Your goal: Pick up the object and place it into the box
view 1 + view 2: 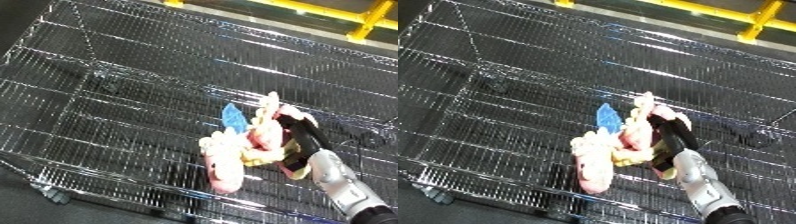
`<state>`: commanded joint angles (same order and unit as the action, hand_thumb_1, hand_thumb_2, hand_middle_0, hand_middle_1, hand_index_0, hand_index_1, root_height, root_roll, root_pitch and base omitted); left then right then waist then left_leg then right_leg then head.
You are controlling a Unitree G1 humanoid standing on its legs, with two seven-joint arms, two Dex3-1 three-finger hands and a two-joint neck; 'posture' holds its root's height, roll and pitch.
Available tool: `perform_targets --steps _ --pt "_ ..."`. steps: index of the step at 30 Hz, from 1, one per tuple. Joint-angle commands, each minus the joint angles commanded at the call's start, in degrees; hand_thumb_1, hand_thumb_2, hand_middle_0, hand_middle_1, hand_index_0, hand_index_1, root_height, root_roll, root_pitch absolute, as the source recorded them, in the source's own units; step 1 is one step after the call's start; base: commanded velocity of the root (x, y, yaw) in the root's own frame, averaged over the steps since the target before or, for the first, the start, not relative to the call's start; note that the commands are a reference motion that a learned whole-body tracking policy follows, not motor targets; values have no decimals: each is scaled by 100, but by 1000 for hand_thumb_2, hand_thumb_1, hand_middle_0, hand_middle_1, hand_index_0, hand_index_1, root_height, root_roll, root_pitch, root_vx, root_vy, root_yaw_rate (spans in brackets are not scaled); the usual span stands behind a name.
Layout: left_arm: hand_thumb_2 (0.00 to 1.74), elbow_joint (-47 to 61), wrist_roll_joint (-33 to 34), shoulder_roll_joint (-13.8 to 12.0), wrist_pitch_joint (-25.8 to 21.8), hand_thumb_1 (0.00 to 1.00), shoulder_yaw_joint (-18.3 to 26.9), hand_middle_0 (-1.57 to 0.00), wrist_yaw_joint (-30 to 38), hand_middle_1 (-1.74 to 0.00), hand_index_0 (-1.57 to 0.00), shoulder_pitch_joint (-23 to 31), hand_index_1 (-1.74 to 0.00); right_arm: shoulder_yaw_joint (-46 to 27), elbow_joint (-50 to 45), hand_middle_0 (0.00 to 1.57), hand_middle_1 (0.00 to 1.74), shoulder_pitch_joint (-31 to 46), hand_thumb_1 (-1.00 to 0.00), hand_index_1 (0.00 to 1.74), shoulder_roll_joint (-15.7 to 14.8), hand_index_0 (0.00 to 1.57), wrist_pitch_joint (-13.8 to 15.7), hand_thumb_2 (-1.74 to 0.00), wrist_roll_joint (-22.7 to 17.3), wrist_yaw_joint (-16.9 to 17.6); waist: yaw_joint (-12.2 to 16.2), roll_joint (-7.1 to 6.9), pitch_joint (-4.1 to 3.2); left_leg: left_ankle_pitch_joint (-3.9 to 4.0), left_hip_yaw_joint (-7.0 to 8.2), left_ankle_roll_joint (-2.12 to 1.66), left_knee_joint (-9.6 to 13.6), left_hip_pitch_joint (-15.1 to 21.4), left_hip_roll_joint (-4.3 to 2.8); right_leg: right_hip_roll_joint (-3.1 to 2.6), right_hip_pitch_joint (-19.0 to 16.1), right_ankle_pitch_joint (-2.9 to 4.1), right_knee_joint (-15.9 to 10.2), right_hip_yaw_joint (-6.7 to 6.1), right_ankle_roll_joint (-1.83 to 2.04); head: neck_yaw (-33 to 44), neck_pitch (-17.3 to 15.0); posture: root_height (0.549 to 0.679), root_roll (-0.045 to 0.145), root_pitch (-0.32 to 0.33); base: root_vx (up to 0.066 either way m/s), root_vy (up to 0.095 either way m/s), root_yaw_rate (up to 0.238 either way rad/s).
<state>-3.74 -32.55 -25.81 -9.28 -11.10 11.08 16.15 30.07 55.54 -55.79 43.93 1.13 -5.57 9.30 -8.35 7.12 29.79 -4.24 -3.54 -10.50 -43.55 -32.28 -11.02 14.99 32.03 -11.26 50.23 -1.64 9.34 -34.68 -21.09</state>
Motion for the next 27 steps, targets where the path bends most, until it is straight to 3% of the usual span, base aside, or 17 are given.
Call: perform_targets --steps 6,12,21,27 --pt "1740 -209 31 117 47 1000 36 -1570 -6 -1740 -1570 -80 -1740 -595 -969 1570 1740 731 -1000 1740 61 1570 140 -1740 -221 185 202 -86 0 23 107 20 277 428 -42 12 -460 -1 -310 41 0 -53 -73 606 23 -110 -19 -7 -49" --pt "1740 -363 92 251 120 1000 90 -1570 -48 -1740 -1570 -145 -1740 -1652 -2155 1570 1740 1960 -1000 1740 28 1570 302 -1740 -469 415 455 -162 0 19 188 22 517 860 -53 -3 -954 15 -639 58 -4 -196 -211 616 29 -148 -14 -15 -71" --pt "1740 -527 232 553 252 1000 227 -1570 -92 -1740 -1570 -282 -1740 -3443 -3629 1570 1740 3809 -1000 1740 -483 1570 605 -1740 -735 787 799 -256 0 -36 273 37 645 1377 -74 -43 -1505 28 -877 23 -6 -827 -521 622 35 -208 10 -2 -64" --pt "1740 -635 297 725 330 1000 227 -1570 -124 -1740 -1570 -365 -1740 -4308 -4230 1570 1740 4760 -1000 1740 -1002 1570 814 -1740 -842 987 993 -398 -9 -120 306 42 621 1676 -161 -113 -1775 -23 -920 18 -4 -1363 -861 622 32 -244 24 -1 -48"
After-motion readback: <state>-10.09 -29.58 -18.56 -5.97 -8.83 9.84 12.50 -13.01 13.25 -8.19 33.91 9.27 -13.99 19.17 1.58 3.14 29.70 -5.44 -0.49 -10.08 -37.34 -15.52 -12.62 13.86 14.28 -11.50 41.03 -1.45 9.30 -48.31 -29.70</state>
